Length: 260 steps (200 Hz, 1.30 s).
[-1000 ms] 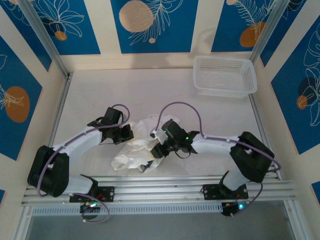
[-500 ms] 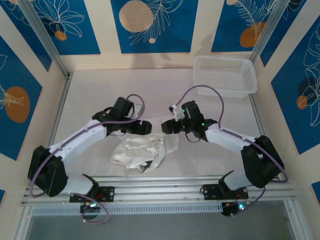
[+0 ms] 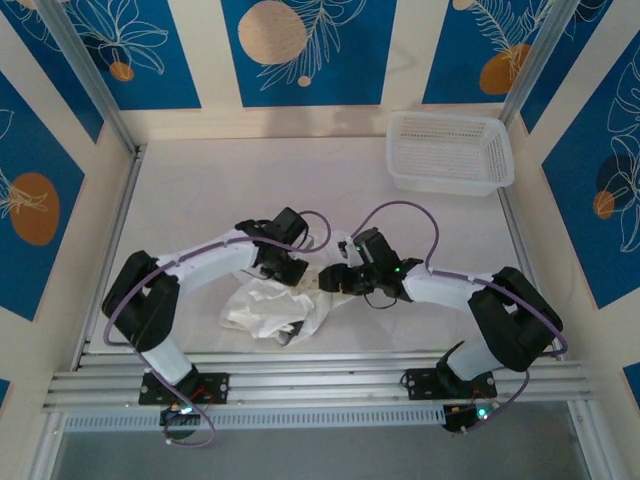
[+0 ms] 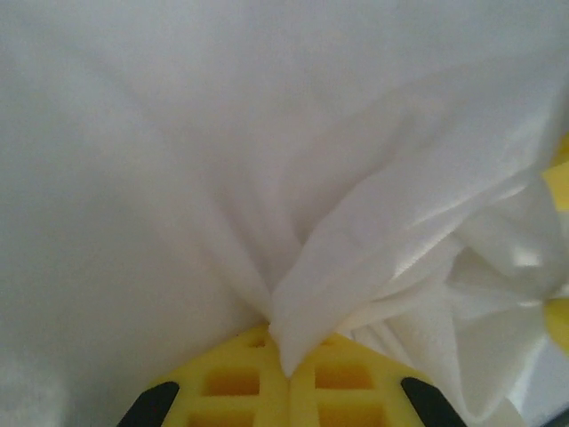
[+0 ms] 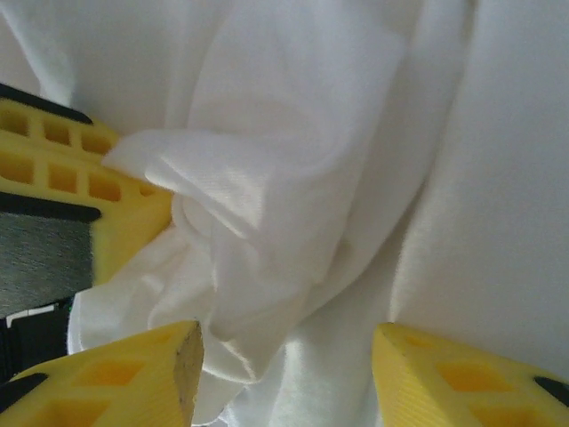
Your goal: Fold the inside-out t-shirt
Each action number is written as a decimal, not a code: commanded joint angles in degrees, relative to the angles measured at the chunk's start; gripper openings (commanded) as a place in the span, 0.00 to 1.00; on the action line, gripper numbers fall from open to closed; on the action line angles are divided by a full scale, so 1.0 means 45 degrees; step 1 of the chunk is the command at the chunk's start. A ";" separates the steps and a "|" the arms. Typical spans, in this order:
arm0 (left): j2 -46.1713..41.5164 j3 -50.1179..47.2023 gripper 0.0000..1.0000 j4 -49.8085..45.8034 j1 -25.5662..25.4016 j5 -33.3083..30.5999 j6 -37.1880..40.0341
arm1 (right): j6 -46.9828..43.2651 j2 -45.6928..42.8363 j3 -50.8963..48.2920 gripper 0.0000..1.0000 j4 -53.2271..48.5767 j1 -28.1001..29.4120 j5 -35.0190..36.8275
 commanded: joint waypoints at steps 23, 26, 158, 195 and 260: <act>-0.1897 -0.0536 0.00 0.1192 0.0251 0.1817 -0.1141 | 0.1451 0.1125 0.0678 0.54 0.1767 0.0302 -0.0845; -0.1921 -0.0539 0.00 0.1184 0.0256 0.1847 -0.1164 | 0.1490 0.1195 0.0750 0.54 0.1833 0.0321 -0.0840; -0.5497 -0.4400 0.00 0.3143 0.4898 0.3294 -0.2998 | 0.0370 -0.2414 0.0638 0.00 0.2018 -0.0432 -0.3737; -0.6594 -0.5271 0.52 0.3822 0.4845 0.3793 -0.2998 | 0.0315 -0.2795 0.0914 0.00 0.2701 -0.0571 -0.3641; -0.8038 -0.2488 0.70 0.2141 0.0494 0.0598 0.1416 | -0.0224 -0.2281 0.1662 0.00 0.1435 -0.0943 -0.3956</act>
